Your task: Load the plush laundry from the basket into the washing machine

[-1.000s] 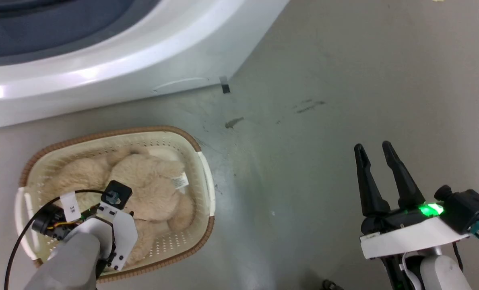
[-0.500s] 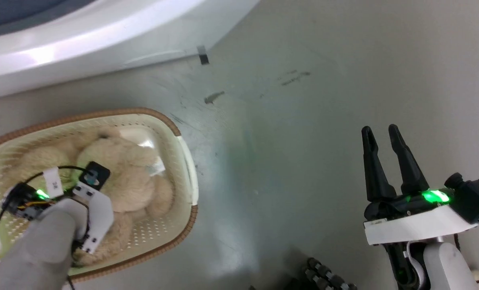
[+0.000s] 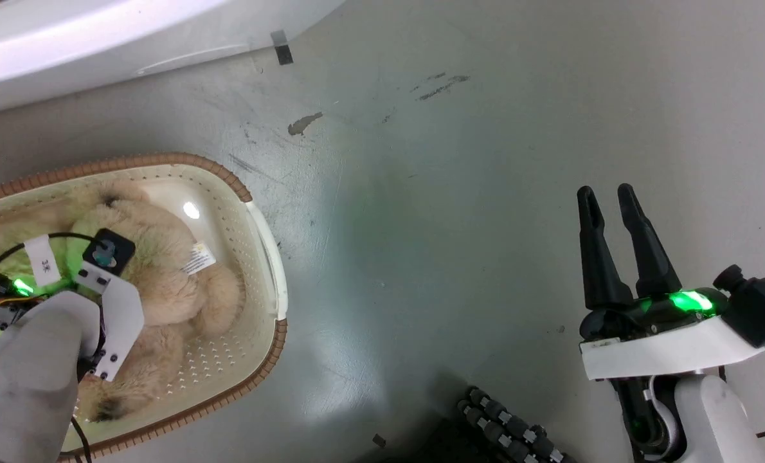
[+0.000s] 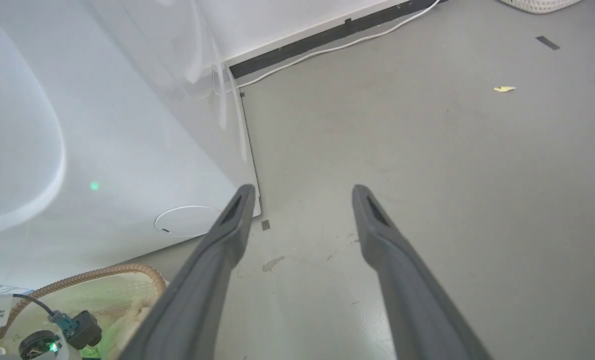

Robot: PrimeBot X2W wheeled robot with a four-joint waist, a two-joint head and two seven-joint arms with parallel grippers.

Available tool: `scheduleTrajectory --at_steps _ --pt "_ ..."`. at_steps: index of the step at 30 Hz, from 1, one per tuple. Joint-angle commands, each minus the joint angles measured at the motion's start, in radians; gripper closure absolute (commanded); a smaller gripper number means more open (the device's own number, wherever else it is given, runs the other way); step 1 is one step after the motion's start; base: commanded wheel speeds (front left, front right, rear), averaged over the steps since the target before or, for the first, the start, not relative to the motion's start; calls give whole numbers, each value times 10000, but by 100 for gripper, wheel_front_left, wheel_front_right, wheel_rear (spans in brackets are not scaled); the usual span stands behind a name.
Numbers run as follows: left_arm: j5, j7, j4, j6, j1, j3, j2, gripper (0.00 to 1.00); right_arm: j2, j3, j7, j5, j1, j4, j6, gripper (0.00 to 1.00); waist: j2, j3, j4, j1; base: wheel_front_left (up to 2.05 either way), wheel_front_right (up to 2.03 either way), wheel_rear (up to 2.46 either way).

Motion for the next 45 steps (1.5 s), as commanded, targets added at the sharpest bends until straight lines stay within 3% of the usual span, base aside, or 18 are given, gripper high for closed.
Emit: scheduleTrajectory --at_steps 1,9,12,21,26,35,45 --pt "0 -64 50 -23 170 -133 30 100 -8 -49 -86 -6 -158 53 8 0 -1 -81 -6 0 0 0 0" --pt "-268 -917 -139 -17 518 -179 -233 100 -8 -315 -86 -335 -39 207 8 0 -1 -964 216 0 0 0 0" --pt "-557 -1596 -231 171 666 57 -453 100 -8 -444 -86 -531 37 253 8 0 -1 -1441 347 0 0 0 0" --pt "-753 -3384 -196 468 1634 7 -1192 100 -8 -767 -86 -1479 601 457 8 0 -1 -3586 943 0 0 0 0" --pt "-897 -3862 -694 702 2256 116 -1546 100 -8 -1079 -86 -1925 1081 479 8 0 -1 -4724 1383 0 0 0 0" --pt "-1199 -3910 -4031 1606 4312 1318 -1833 100 -8 -1467 -86 -2344 1745 477 8 0 -1 -6399 1951 0 0 0 0" --pt "-344 -3912 -7850 2203 6130 2665 -1920 100 -8 -1860 -86 -2584 2241 334 8 0 -1 -7327 2482 0 0 0 0"
